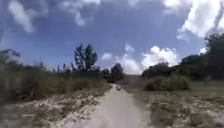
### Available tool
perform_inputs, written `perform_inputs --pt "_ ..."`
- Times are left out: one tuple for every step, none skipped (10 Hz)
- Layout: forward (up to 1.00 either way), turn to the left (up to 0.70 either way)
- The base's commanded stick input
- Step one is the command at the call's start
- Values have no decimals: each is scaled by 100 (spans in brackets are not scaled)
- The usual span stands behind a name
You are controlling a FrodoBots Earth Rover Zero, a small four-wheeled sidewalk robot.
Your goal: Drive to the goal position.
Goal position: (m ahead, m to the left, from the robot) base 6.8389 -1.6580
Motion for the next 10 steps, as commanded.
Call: perform_inputs --pt "100 0" --pt "100 0" --pt "100 0" --pt "100 0" --pt "100 0" --pt "100 0" --pt "100 0" --pt "100 0" --pt "100 0" --pt "100 0"
